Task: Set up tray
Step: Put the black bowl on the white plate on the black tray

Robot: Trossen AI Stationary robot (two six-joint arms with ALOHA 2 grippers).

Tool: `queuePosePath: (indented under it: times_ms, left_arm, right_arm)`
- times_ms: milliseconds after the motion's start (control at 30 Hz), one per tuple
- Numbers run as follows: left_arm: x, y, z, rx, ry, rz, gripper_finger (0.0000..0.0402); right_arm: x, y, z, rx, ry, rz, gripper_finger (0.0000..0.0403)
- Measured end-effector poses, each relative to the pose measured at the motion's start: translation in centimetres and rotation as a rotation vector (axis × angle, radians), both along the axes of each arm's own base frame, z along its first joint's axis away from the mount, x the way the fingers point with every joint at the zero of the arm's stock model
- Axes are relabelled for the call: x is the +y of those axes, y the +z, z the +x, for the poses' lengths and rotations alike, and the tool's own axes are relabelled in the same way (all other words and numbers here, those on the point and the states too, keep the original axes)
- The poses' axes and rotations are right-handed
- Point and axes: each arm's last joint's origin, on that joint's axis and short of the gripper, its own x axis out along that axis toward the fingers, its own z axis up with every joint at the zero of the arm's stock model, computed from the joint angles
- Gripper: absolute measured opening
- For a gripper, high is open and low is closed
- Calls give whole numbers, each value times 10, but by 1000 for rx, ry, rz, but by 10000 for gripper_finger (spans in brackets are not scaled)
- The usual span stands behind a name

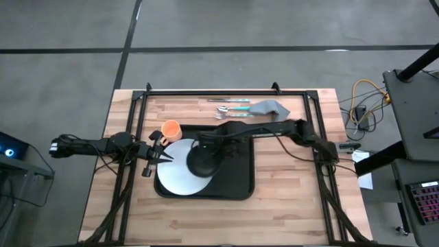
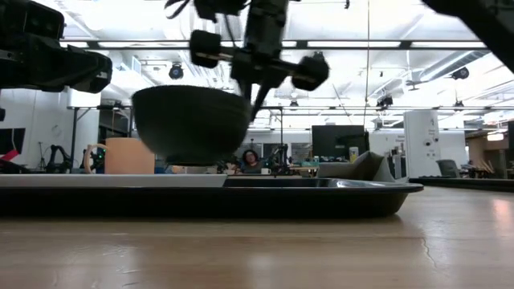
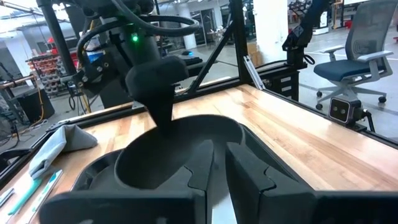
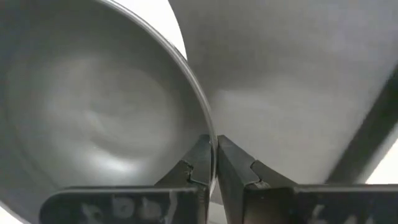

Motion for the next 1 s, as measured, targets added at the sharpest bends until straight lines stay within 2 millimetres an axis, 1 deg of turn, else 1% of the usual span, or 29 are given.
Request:
queuePosePath:
  times_ms: [167, 233, 433, 833, 900, 1000]
  left_arm:
    - [0, 0, 0, 0, 0, 0, 22]
    - [0, 0, 0, 1, 0, 0, 22]
    - [0, -2, 1, 22, -1, 1, 22]
    - [0, -4, 3, 46, 0, 2, 22]
    - [0, -4, 3, 45, 0, 2, 22]
    - [0, -4, 3, 50, 0, 2, 22]
  right_arm:
    - [0, -6, 25, -38, 68, -14, 8]
    - [1, -12, 32, -78, 88, -17, 8]
    - [0, -19, 31, -43, 88, -39, 8]
    - [-1, -22, 39, -116, 103, -73, 8]
    - [-1, -25, 41, -124, 112, -75, 8]
    - [-1, -36, 46, -125, 132, -80, 8]
